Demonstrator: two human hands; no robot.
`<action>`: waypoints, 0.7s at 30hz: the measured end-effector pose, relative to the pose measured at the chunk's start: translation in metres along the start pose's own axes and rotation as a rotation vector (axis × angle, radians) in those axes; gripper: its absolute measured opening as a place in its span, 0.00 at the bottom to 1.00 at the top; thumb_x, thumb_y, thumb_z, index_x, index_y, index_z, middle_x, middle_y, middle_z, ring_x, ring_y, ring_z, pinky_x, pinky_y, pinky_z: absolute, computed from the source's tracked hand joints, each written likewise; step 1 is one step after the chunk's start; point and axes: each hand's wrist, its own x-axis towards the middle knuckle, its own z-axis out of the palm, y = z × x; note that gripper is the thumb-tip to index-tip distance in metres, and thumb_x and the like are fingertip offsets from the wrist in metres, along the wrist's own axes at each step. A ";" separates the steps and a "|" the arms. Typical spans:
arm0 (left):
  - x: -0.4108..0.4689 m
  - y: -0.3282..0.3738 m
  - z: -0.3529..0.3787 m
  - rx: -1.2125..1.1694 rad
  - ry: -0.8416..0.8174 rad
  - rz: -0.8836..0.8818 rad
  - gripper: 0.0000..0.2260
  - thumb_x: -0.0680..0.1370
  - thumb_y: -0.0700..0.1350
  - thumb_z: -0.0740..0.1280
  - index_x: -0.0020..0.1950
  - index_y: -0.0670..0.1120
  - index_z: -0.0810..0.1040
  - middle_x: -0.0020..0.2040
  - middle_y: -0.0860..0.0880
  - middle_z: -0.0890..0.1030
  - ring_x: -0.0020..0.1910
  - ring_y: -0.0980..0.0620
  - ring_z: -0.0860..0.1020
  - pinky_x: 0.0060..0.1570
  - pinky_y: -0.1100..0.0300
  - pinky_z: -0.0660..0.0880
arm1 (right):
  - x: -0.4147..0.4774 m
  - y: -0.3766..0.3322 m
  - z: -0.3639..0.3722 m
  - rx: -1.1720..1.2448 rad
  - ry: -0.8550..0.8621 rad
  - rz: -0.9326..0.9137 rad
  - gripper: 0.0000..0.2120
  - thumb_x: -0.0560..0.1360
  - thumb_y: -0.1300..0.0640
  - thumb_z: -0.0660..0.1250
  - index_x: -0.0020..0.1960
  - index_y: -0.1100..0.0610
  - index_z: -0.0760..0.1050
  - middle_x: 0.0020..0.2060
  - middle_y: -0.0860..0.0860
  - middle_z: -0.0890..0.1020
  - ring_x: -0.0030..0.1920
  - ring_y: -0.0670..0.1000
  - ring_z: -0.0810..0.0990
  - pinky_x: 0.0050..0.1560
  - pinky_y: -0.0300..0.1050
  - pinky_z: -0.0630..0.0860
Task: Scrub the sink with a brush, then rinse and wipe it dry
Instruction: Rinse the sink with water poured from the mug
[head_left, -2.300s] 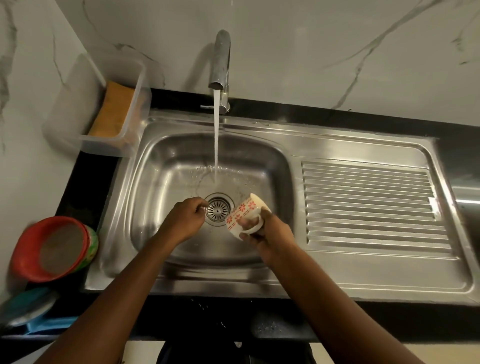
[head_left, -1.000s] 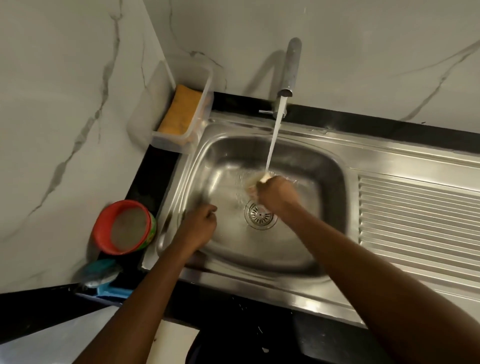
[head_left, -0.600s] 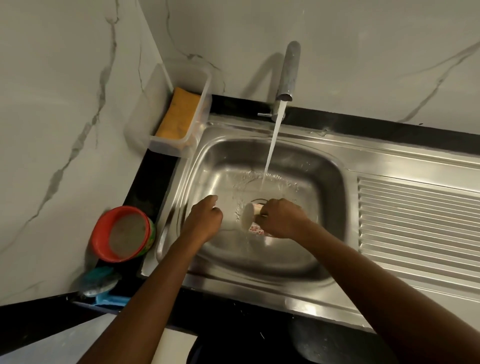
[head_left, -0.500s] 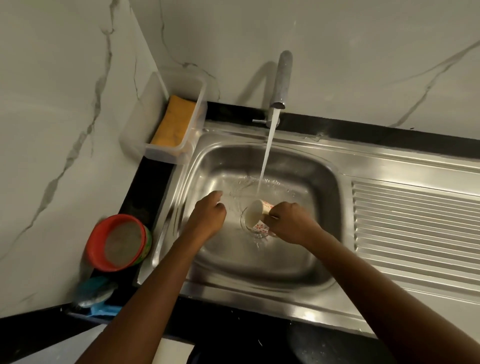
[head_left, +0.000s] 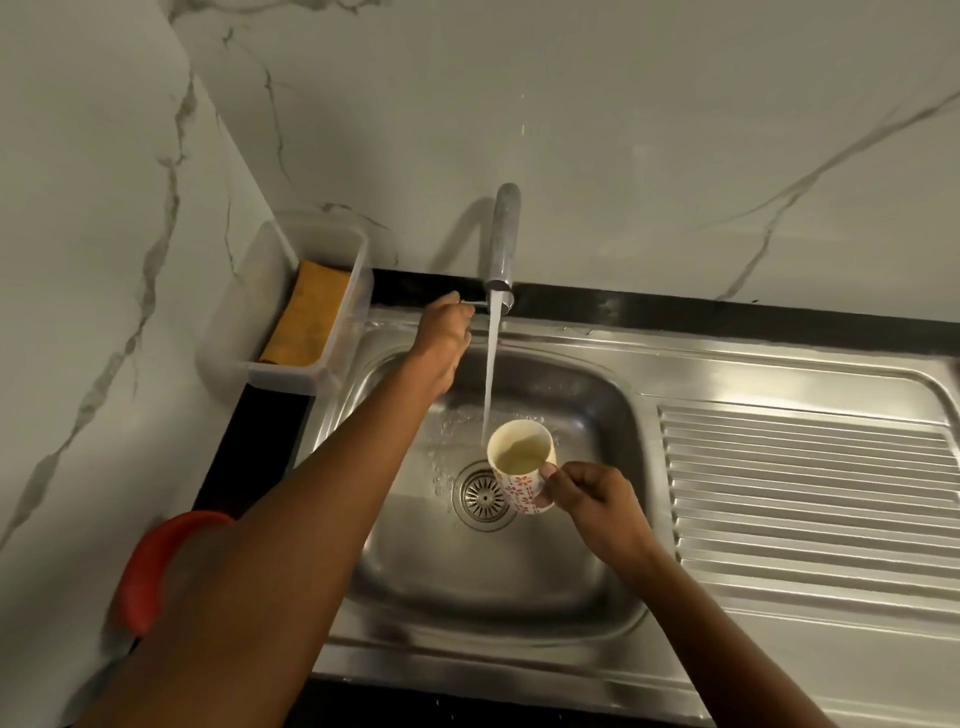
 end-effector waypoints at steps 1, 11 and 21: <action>0.004 0.001 0.004 -0.028 0.008 0.004 0.11 0.82 0.38 0.60 0.51 0.54 0.75 0.45 0.50 0.76 0.46 0.52 0.72 0.44 0.60 0.69 | -0.001 0.000 0.000 0.022 0.006 -0.010 0.17 0.83 0.47 0.67 0.40 0.52 0.86 0.40 0.45 0.88 0.45 0.43 0.86 0.50 0.47 0.80; -0.020 0.016 0.017 -0.085 0.065 0.133 0.15 0.84 0.35 0.61 0.68 0.41 0.79 0.61 0.45 0.84 0.56 0.53 0.82 0.64 0.58 0.79 | 0.001 -0.009 -0.002 0.163 0.031 -0.034 0.17 0.84 0.51 0.66 0.41 0.54 0.86 0.39 0.47 0.88 0.43 0.42 0.84 0.48 0.41 0.77; -0.022 0.017 0.023 0.321 -0.038 0.279 0.17 0.85 0.37 0.60 0.71 0.48 0.77 0.55 0.61 0.79 0.56 0.61 0.78 0.60 0.59 0.72 | 0.006 -0.008 -0.009 0.186 0.059 -0.066 0.19 0.83 0.46 0.67 0.40 0.55 0.85 0.39 0.52 0.87 0.42 0.45 0.83 0.54 0.57 0.81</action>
